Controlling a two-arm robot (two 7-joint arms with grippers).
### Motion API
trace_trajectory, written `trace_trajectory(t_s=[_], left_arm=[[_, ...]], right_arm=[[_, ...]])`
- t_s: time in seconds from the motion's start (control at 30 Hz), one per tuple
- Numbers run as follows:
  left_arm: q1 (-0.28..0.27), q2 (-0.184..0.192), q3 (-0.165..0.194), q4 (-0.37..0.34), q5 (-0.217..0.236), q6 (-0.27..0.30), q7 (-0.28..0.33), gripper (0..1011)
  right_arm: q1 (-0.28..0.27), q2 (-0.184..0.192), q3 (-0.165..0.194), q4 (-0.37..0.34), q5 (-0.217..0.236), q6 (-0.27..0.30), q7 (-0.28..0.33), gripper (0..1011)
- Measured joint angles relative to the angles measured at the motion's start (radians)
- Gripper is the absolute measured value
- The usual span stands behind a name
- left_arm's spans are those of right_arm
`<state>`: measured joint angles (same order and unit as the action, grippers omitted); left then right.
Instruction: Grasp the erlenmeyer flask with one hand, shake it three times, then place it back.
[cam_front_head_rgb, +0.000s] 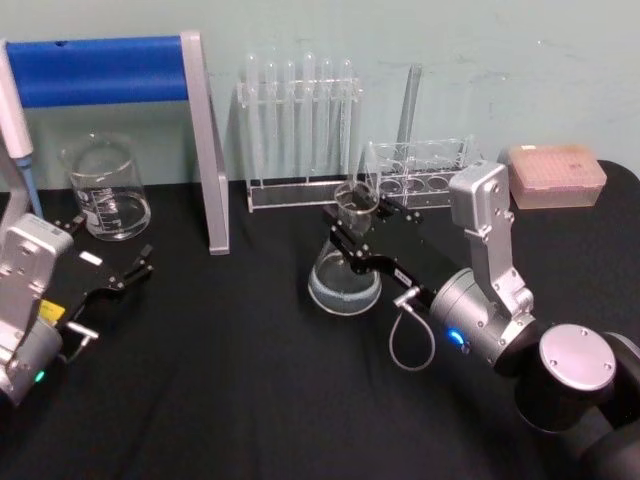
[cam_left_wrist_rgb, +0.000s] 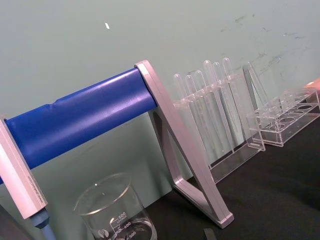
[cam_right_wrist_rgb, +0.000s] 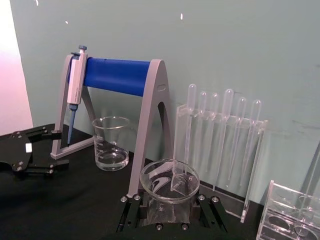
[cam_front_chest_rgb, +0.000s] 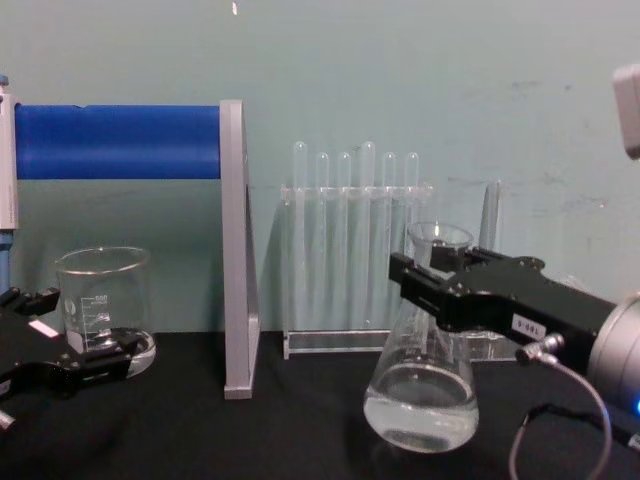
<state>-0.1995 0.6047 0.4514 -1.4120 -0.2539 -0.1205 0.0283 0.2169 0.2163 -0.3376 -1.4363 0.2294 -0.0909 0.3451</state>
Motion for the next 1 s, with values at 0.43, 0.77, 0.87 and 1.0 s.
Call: trace_trajectory(t_s=[0.43,0.77,0.87,1.0], left_arm=[[0.0,0.0,0.0,0.0,0.0,0.0,0.0,1001],[0.0,0.0,0.0,0.0,0.0,0.0,0.0,1001],[0.0,0.0,0.0,0.0,0.0,0.0,0.0,1001],[0.0,0.0,0.0,0.0,0.0,0.0,0.0,1001]], right_arm=[[0.006,0.001,-0.018,0.05,0.0,-0.034,0.016,449],[0.008,0.001,-0.027,0.072,-0.01,-0.044,0.019,449],[0.008,0.001,-0.03,0.08,-0.013,-0.044,0.019,449],[0.008,0.001,-0.033,0.085,-0.017,-0.044,0.019,449]])
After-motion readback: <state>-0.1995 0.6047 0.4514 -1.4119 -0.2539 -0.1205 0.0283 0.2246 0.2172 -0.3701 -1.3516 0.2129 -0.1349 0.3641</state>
